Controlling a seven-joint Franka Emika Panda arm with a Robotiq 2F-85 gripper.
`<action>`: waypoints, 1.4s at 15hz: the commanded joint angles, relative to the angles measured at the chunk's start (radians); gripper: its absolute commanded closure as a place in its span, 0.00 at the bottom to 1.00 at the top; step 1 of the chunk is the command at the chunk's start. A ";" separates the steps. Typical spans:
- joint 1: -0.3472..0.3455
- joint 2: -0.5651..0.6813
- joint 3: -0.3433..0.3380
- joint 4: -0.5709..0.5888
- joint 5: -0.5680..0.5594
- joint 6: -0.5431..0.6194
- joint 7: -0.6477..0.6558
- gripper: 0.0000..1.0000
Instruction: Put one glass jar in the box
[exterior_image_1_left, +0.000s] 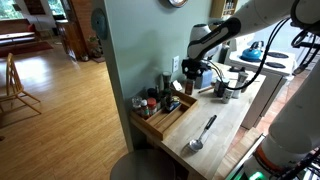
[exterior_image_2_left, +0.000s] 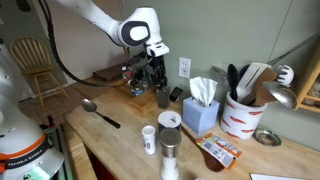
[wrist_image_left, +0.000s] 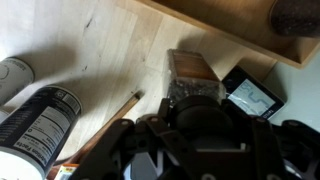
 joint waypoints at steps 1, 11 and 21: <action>0.017 -0.106 0.000 -0.062 -0.025 -0.023 -0.083 0.70; 0.045 -0.265 0.055 -0.151 -0.008 -0.101 -0.548 0.70; 0.098 -0.232 0.102 -0.123 0.006 -0.080 -0.757 0.70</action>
